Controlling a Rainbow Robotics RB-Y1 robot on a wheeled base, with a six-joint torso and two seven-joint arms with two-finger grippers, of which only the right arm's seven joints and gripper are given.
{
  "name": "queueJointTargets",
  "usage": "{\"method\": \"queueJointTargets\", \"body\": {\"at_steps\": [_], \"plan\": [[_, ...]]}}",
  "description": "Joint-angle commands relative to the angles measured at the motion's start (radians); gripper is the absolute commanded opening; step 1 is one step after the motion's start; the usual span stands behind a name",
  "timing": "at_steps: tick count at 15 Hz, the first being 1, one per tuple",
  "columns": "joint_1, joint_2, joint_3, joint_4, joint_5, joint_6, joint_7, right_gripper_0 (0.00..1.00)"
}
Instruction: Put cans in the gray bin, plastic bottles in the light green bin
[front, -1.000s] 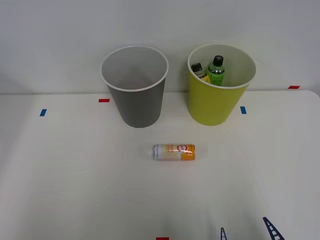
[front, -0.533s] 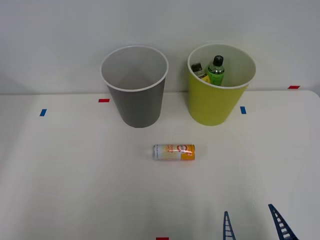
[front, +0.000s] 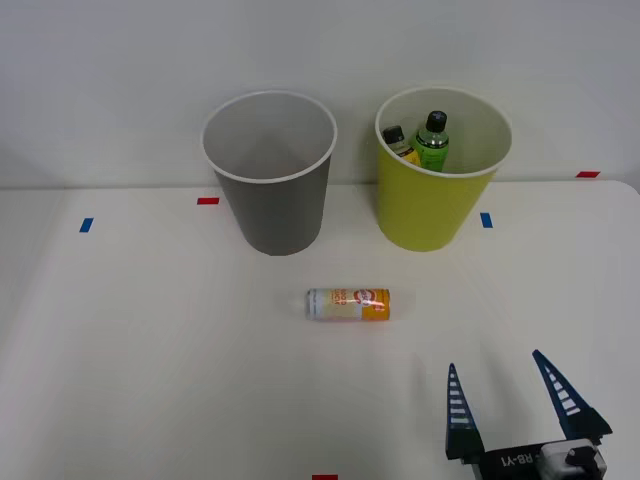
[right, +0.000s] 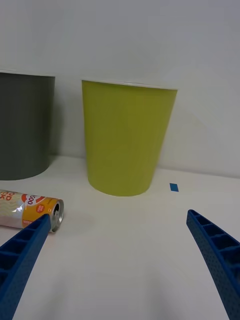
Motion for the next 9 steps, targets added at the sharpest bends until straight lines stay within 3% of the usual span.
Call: {"method": "queueJointTargets", "body": {"at_steps": [1,5,9], "plan": [[-0.001,0.008,0.016,-0.150,-0.050,0.260,0.014,0.94],[-0.025,0.022,0.022,-0.311,-0.055,0.576,0.007,0.94],[-0.093,0.032,0.010,-0.340,-0.050,0.722,-0.017,0.93]]}}
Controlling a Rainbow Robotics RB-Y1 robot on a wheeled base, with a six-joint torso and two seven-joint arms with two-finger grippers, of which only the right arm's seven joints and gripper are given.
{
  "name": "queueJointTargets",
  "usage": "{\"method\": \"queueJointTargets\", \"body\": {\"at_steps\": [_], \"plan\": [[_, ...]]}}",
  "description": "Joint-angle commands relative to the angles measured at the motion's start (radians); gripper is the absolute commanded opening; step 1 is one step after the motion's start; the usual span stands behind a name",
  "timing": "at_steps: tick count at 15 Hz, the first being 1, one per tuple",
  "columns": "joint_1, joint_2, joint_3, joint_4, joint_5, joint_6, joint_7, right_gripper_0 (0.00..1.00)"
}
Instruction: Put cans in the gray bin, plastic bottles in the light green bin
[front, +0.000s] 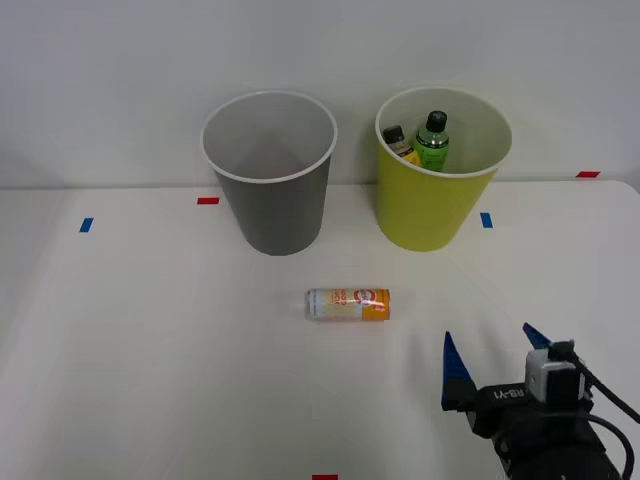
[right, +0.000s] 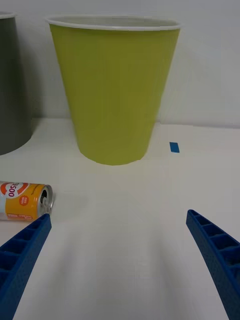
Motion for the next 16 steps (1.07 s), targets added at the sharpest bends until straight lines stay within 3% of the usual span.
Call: {"method": "queueJointTargets", "body": {"at_steps": [1,4,9,16], "plan": [[-0.059,0.013,-0.012,-0.015,0.006,0.082,-0.023,0.94],[-0.125,0.030,-0.030,-0.032,0.009,0.207,-0.092,0.94],[-0.321,0.056,-0.044,-0.247,0.079,0.942,-0.362,0.94],[-0.574,0.055,-0.020,-0.215,0.049,1.350,-0.831,0.94]]}}
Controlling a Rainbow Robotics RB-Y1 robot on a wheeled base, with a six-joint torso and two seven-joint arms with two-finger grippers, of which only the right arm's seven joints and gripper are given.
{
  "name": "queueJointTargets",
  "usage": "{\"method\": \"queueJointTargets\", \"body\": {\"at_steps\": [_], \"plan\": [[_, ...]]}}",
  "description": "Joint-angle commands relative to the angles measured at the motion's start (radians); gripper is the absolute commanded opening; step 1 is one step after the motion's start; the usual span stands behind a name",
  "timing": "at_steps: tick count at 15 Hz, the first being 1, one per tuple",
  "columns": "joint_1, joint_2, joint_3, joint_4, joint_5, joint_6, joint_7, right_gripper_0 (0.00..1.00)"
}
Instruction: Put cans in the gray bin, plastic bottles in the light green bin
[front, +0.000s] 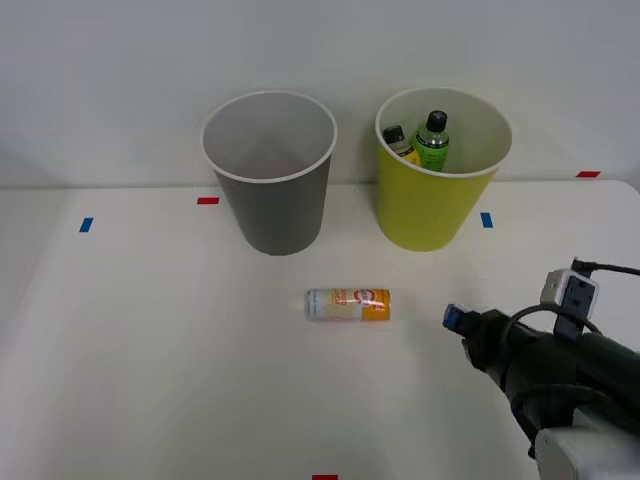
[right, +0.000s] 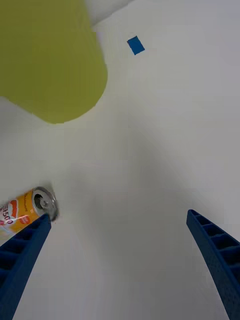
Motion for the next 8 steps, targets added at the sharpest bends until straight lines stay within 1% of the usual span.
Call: {"method": "queueJointTargets", "body": {"at_steps": [1,3,5,6,8], "plan": [[-0.157,0.010,0.031,0.055,-0.017,0.176,-0.264,0.94],[-0.209,0.009,0.056,0.111,-0.023,0.180,-0.421,0.94],[-0.257,-0.013,0.083,0.162,-0.048,0.183,-0.625,0.94],[-0.283,-0.025,0.094,0.185,-0.091,0.192,-0.777,0.93],[-0.323,-0.044,0.106,0.208,-0.172,0.195,-1.008,0.94]]}}
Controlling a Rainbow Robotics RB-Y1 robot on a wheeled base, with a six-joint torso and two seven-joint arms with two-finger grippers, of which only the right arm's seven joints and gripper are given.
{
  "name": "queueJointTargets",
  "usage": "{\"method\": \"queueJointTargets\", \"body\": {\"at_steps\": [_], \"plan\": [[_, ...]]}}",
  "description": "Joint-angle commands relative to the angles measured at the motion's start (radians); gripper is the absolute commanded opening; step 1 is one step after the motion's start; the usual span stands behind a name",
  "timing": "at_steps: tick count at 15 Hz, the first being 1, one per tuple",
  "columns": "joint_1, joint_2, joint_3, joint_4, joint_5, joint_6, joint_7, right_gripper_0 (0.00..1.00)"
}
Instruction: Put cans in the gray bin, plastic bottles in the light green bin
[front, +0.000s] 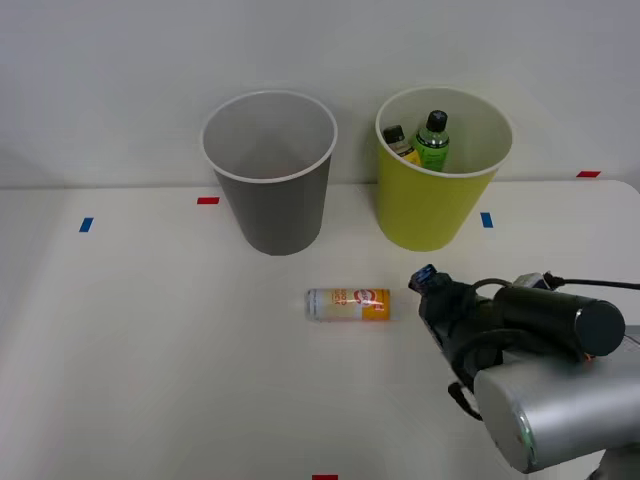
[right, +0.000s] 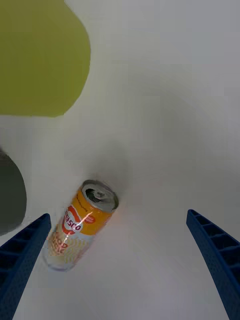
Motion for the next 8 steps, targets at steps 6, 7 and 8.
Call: {"method": "queueJointTargets", "body": {"at_steps": [6,7,8], "plan": [[-0.225,-0.057,0.054,0.192,-0.222,0.014,-0.652,0.94],[-0.254,-0.058,0.057,0.227,-0.229,0.014,-0.656,0.94],[-0.276,-0.060,0.060,0.254,-0.235,0.014,-0.659,0.94]]}}
